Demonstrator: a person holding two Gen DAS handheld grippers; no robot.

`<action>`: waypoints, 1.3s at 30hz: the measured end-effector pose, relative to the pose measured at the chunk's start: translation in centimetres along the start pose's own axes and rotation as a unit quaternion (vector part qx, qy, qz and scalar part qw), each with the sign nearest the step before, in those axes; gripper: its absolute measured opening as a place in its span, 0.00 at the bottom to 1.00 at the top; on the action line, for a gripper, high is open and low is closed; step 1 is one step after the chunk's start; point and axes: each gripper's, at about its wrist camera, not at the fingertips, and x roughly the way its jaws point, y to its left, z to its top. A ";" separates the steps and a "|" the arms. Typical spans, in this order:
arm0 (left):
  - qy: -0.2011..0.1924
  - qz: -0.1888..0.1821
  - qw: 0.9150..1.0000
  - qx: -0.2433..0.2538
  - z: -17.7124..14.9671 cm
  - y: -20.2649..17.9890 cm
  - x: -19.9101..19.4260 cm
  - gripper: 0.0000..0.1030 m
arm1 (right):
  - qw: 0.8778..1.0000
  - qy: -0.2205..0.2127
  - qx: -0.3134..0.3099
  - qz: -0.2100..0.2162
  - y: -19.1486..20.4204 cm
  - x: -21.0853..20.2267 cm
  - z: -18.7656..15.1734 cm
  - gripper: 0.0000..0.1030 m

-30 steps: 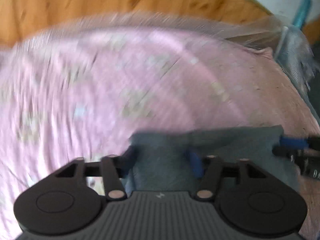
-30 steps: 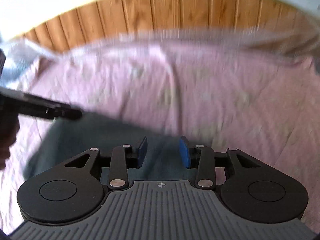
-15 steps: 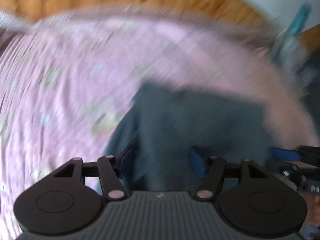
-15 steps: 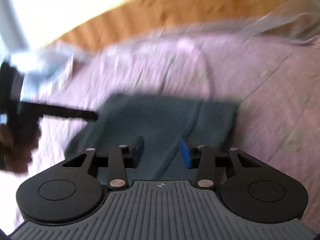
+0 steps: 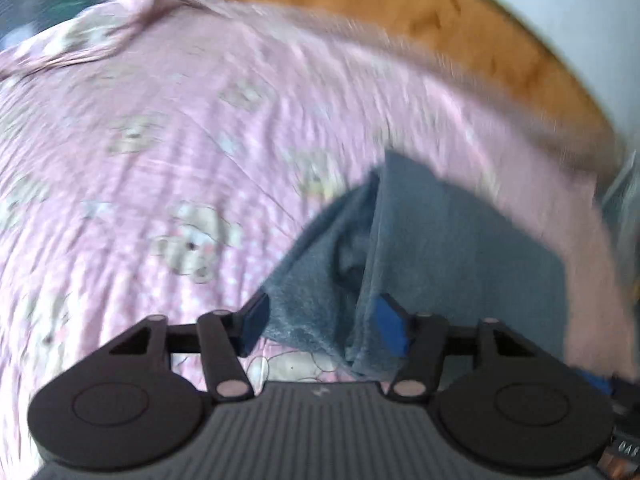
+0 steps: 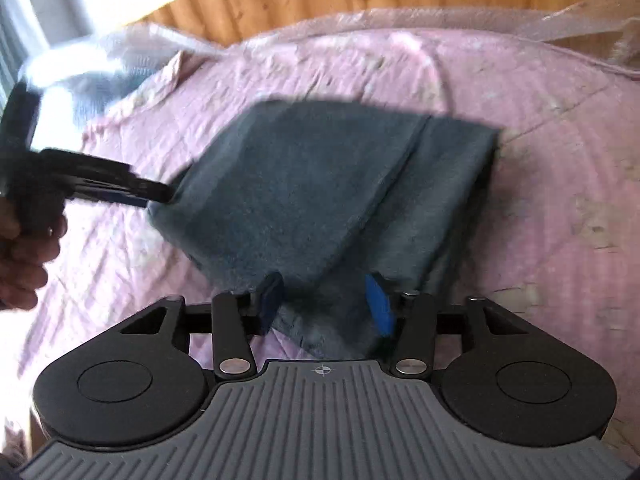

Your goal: Fold clothes

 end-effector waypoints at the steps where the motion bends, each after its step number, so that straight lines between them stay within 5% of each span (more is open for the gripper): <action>1: 0.000 -0.001 1.000 -0.020 -0.1 0.6 -0.3 0.66 | 1.000 -0.008 0.003 -0.002 -0.2 -1.2 0.0 0.57; 4: 0.002 -0.011 0.998 -0.069 -0.3 2.1 -0.6 0.65 | 1.000 0.016 -0.012 -0.021 -0.5 -1.9 -1.9 0.59; 7: 0.003 -0.018 0.998 -0.065 0.6 2.5 1.2 0.64 | 0.998 0.039 -0.038 -0.037 0.1 -0.1 -3.5 0.58; 8: -0.001 -0.011 0.998 -0.060 1.1 2.6 1.6 0.37 | 0.997 0.042 -0.046 -0.041 0.5 0.6 -3.6 0.56; 9: -0.005 -0.004 0.998 -0.055 1.6 2.7 2.0 0.21 | 0.996 0.045 -0.057 -0.046 0.9 1.3 -3.8 0.35; 11: -0.009 -0.001 0.997 -0.081 2.6 4.7 2.6 0.21 | 0.991 0.060 -0.088 -0.079 1.1 2.0 -3.6 0.08; 14: -0.005 -0.004 0.998 -0.063 2.8 5.6 2.1 0.24 | 0.989 0.080 -0.072 -0.098 -0.8 1.6 -3.4 0.07; 17: -0.009 -0.014 0.998 -0.067 2.6 6.4 0.7 0.41 | 0.984 0.108 -0.060 -0.128 -1.8 0.9 -4.4 0.02; 19: -0.022 -0.045 0.993 -0.109 1.7 7.6 -1.1 0.51 | 0.988 0.103 0.006 -0.119 -2.9 -0.8 -5.4 0.11; 22: -0.003 -0.122 0.983 -0.136 -0.1 7.4 -2.0 0.61 | 0.982 0.039 0.175 -0.066 -4.2 -4.6 -6.7 0.28; 24: 0.026 -0.163 0.978 -0.131 -0.9 5.6 -1.0 0.65 | 0.952 -0.009 0.306 0.010 -4.6 -5.5 -8.0 0.80; 25: 0.040 -0.183 0.974 -0.130 -1.4 4.5 -0.2 0.67 | 0.936 -0.023 0.350 0.036 -4.6 -5.0 -8.6 0.84; 29: 0.061 -0.177 0.977 -0.105 -2.2 1.3 2.9 0.73 | 0.879 -0.055 0.470 0.055 -5.7 -1.6 -10.3 0.83; 31: 0.059 -0.163 0.980 -0.097 -2.2 0.4 4.1 0.73 | 0.868 -0.055 0.493 0.039 -6.8 -0.1 -10.7 0.83; 34: 0.039 -0.160 0.981 -0.107 -1.4 0.2 4.8 0.73 | 0.860 -0.074 0.502 0.055 -7.9 0.9 -9.8 0.84; 39: 0.014 -0.148 0.978 -0.145 -0.5 1.5 4.9 0.66 | 0.873 -0.055 0.477 0.084 -8.9 4.0 -6.9 0.79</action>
